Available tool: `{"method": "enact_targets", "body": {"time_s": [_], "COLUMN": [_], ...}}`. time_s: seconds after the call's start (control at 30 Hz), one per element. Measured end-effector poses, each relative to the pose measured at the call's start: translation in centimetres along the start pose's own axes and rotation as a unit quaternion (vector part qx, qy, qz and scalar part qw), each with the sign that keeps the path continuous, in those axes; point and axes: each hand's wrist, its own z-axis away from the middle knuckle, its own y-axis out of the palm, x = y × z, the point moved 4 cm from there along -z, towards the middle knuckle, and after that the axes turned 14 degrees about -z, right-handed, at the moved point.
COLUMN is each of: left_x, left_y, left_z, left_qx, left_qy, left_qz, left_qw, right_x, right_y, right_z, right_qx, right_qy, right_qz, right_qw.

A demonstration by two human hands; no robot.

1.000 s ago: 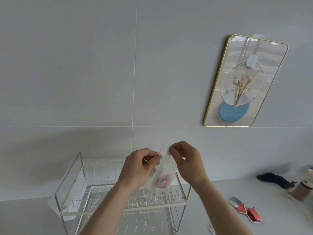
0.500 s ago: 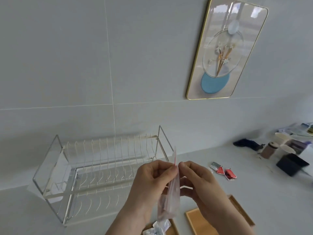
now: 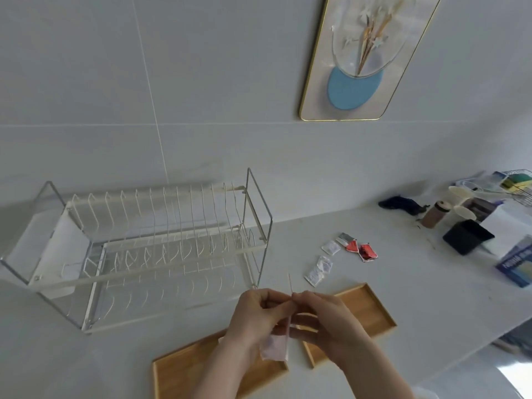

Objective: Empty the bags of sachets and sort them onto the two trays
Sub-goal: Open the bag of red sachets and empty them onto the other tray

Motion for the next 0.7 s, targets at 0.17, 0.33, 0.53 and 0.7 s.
{"method": "enact_targets", "body": {"time_s": [0.17,0.33,0.53,0.7], "left_x": [1.2,1.3,0.4,-0.8], "left_y": [2.1,5.1,9.2,12.4], "left_z": [-1.3,-2.8,-4.1,-5.6], "left_qx": [-0.006,-0.026,-0.060,-0.161], "left_qy": [-0.016,-0.022,-0.023,-0.011], "left_qz": [0.007,-0.019,-0.080,-0.233], "left_qw": [1.000,0.999,0.995,0.959], "right_x": [-0.1,0.8,2.7,4.9], "right_y": [-2.9,-6.2,-10.4,-12.7], "right_z": [-1.7,-3.0,-4.7,-5.9], "right_qx": [0.015,0.039,-0.013,-0.031], "right_qy": [0.025,0.019,-0.035,-0.081], "right_qz": [0.026,0.045,0.200,0.343], "right_qw": [0.999,0.998,0.979,0.935]}}
